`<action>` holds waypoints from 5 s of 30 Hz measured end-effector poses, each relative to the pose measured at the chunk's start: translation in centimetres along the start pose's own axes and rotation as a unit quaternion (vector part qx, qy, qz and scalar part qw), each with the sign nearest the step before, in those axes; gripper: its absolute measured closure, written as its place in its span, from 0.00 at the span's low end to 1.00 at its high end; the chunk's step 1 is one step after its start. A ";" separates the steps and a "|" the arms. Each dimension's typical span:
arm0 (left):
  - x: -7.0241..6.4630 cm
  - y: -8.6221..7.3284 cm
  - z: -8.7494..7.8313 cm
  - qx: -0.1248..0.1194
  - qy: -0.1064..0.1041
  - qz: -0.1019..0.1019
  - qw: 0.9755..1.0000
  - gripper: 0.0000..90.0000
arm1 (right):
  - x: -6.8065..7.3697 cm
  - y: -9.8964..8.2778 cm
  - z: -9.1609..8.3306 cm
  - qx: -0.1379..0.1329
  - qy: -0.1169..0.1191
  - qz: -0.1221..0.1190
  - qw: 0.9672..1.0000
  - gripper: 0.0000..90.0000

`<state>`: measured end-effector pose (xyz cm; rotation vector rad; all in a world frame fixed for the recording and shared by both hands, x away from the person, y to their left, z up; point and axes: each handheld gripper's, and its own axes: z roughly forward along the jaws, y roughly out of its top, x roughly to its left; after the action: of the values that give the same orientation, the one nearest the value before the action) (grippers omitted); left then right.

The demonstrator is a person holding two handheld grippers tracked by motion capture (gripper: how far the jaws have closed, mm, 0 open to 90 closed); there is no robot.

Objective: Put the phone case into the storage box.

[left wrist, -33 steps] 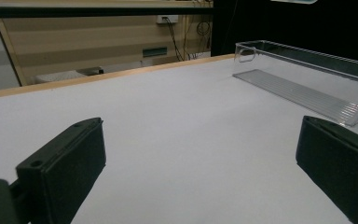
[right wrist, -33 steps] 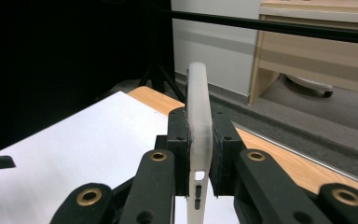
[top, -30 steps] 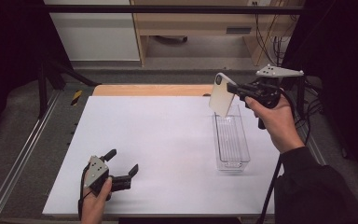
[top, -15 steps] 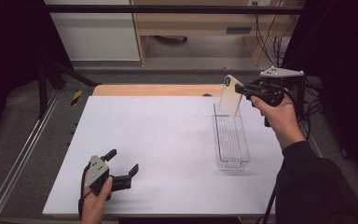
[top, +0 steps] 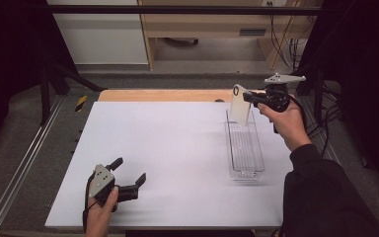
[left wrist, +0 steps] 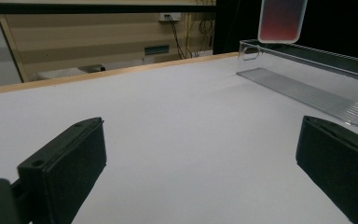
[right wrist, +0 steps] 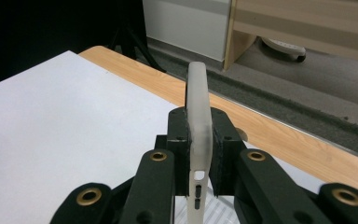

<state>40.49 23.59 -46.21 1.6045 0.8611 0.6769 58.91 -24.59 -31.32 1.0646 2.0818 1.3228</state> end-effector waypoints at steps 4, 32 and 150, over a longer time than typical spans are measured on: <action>0.0 0.0 0.0 0.000 -0.001 -0.001 1.000 0.01 | -0.1 -0.7 0.9 0.011 0.000 0.001 1.000 0.90; 0.3 0.1 -0.3 -0.011 0.014 -0.005 1.000 0.01 | -2.5 -4.0 4.2 0.019 -0.006 0.034 0.999 0.90; 0.3 0.1 -0.4 -0.015 0.021 -0.010 1.000 0.01 | -2.6 -4.6 8.4 0.028 -0.126 0.031 0.991 0.64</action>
<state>40.36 24.10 -46.01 1.5578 0.8921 0.7093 64.81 -23.18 -39.20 1.2604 1.9216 1.0985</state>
